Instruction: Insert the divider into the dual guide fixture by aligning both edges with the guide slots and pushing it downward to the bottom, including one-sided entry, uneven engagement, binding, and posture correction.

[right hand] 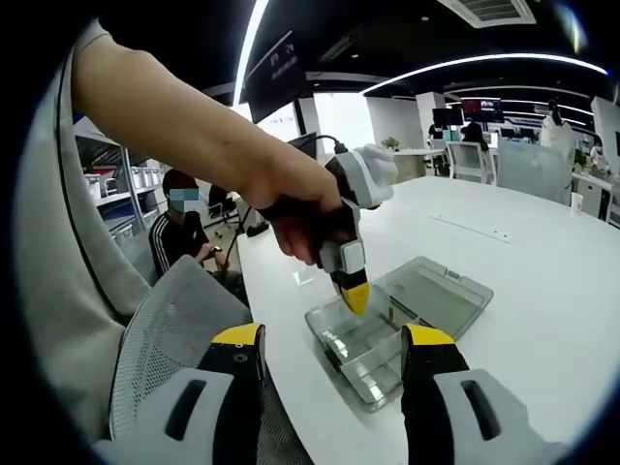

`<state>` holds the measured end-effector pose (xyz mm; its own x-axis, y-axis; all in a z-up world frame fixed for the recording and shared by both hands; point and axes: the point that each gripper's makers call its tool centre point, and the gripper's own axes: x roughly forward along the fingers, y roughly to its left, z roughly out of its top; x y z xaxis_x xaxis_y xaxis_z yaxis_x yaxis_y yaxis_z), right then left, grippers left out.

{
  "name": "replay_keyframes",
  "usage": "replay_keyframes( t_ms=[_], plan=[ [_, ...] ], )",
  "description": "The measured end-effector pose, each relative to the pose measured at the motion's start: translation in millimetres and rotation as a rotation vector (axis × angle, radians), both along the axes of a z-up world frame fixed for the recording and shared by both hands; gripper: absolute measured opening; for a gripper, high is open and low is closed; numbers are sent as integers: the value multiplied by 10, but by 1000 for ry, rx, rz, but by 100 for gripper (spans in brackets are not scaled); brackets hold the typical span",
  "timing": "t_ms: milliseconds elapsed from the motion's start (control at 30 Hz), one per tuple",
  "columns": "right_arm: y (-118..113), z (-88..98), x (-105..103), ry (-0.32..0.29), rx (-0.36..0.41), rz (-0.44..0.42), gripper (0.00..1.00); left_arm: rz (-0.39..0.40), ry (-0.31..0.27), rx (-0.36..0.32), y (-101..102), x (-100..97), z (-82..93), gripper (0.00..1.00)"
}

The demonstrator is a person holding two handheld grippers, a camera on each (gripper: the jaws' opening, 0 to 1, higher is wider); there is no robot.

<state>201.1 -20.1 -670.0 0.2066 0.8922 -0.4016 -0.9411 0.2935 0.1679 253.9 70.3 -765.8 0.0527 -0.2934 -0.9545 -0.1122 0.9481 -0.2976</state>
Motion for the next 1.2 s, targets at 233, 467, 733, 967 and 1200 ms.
replay_keyframes(
  t_ms=[233,467,733,967,1200],
  plan=[
    [-15,-6,-11,4,-2,-3,53,3,3,3,4,-9,-31,2],
    [-40,-10,-6,7,-4,-10,53,-2,12,5,-2,-5,-61,2],
    [-47,-8,6,6,-6,-12,53,-7,20,8,4,0,-68,2],
    [-42,-1,7,6,-3,-13,53,-11,23,13,-1,3,-58,2],
    [-53,-1,0,7,-2,-15,53,-18,23,20,3,-2,-54,2]
  ],
)
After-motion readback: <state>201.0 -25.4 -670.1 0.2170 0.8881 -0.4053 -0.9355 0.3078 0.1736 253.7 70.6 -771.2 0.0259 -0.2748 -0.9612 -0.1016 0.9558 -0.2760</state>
